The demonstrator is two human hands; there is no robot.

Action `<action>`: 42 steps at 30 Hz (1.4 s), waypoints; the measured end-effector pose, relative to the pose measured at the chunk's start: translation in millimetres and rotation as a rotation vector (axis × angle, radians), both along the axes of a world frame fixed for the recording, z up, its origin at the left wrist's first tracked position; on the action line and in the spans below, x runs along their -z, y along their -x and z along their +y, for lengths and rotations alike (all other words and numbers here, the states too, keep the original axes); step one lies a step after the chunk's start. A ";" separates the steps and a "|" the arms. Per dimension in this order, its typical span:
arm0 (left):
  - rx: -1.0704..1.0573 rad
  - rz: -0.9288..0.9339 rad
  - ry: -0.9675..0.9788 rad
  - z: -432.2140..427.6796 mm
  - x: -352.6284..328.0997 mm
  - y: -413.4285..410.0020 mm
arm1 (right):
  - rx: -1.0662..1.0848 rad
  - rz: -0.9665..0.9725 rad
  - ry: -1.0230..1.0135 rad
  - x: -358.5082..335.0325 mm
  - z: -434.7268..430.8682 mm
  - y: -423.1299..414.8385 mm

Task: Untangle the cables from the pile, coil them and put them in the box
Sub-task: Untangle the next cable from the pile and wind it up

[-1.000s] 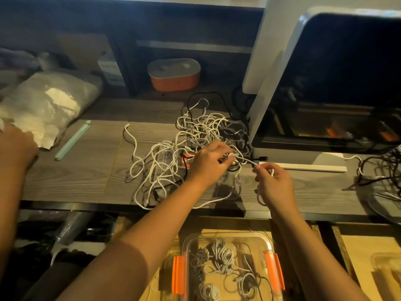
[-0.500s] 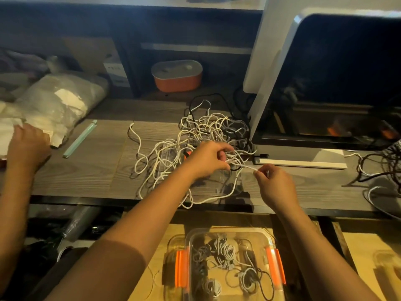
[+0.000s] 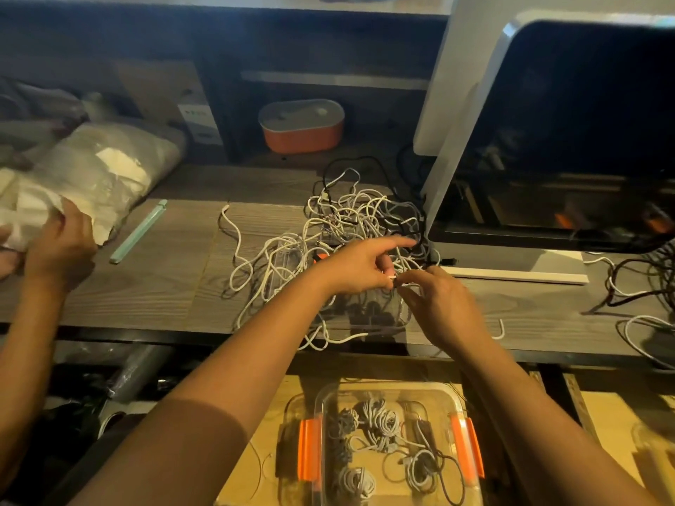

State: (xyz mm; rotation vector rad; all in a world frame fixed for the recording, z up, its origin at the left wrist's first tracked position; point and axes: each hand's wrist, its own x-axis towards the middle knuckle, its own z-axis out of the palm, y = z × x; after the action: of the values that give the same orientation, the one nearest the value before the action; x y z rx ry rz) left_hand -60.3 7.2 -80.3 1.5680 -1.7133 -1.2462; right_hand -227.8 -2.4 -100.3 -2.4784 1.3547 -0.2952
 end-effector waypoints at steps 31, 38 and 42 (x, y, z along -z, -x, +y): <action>-0.111 -0.836 0.182 -6.9 -2.1 0.7 | 0.390 -0.173 -0.255 13.1 -18.4 -2.4; -0.815 0.399 0.165 -0.9 15.1 4.0 | 0.423 -0.357 -0.331 10.0 -22.2 0.1; -0.671 0.317 0.137 -2.2 3.9 12.3 | 0.452 -0.369 -0.349 10.0 -22.9 -0.7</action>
State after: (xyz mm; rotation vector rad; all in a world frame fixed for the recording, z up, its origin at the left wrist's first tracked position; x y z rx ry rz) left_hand -72.6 4.9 -84.2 1.5692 -0.9313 -0.9367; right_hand -227.1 -25.3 -110.3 -1.7205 1.6205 -0.5323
